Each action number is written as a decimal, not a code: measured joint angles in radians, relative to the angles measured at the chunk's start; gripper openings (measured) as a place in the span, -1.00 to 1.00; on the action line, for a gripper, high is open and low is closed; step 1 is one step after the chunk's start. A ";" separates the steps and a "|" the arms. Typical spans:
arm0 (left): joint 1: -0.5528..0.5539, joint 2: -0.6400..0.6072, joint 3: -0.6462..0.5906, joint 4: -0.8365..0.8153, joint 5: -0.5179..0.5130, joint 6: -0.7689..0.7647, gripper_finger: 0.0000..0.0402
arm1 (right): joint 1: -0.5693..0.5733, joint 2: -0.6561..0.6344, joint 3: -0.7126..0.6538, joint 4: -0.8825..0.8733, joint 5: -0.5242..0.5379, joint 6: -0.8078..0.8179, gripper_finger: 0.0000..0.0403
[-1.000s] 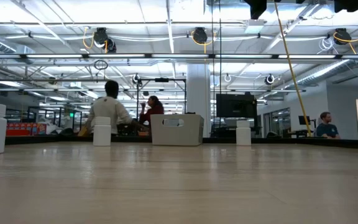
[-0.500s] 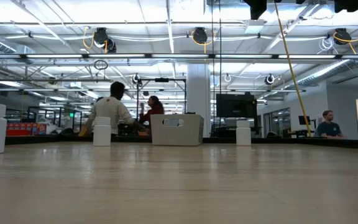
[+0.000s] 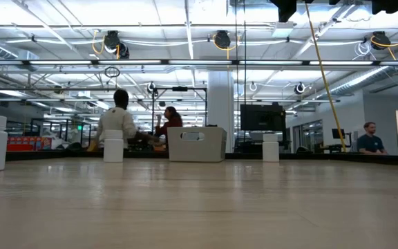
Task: Pick and place pill bottles into a basket
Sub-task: Put the white medicine bottle into the gray bin
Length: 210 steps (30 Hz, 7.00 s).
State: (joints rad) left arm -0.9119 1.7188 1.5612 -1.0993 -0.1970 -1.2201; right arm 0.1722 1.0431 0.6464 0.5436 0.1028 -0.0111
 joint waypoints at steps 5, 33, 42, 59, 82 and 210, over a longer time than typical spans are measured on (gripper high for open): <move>0.000 0.069 0.000 -0.003 0.086 -0.072 0.39 | -0.001 0.000 0.000 0.002 0.000 0.000 -0.03; -0.014 0.193 -0.042 0.076 0.142 -0.057 0.36 | 0.000 0.000 0.000 -0.003 0.000 -0.001 -0.03; -0.014 0.193 -0.106 0.104 0.160 -0.068 0.42 | 0.000 0.000 0.000 -0.002 0.000 -0.001 -0.03; -0.014 0.193 -0.158 0.169 0.167 -0.058 0.25 | 0.000 0.000 0.000 -0.003 0.000 0.000 -0.03; 0.018 0.174 -0.159 0.155 0.106 0.010 -0.11 | 0.000 0.000 0.000 -0.010 0.000 0.000 -0.03; 1.584 0.086 -0.148 0.818 0.469 1.248 -0.18 | -0.002 -0.115 0.001 -0.243 0.088 -0.132 -0.03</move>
State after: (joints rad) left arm 0.6722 1.8047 1.4136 -0.2812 0.2719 0.0277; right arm 0.1699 0.9279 0.6472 0.3004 0.1905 -0.1429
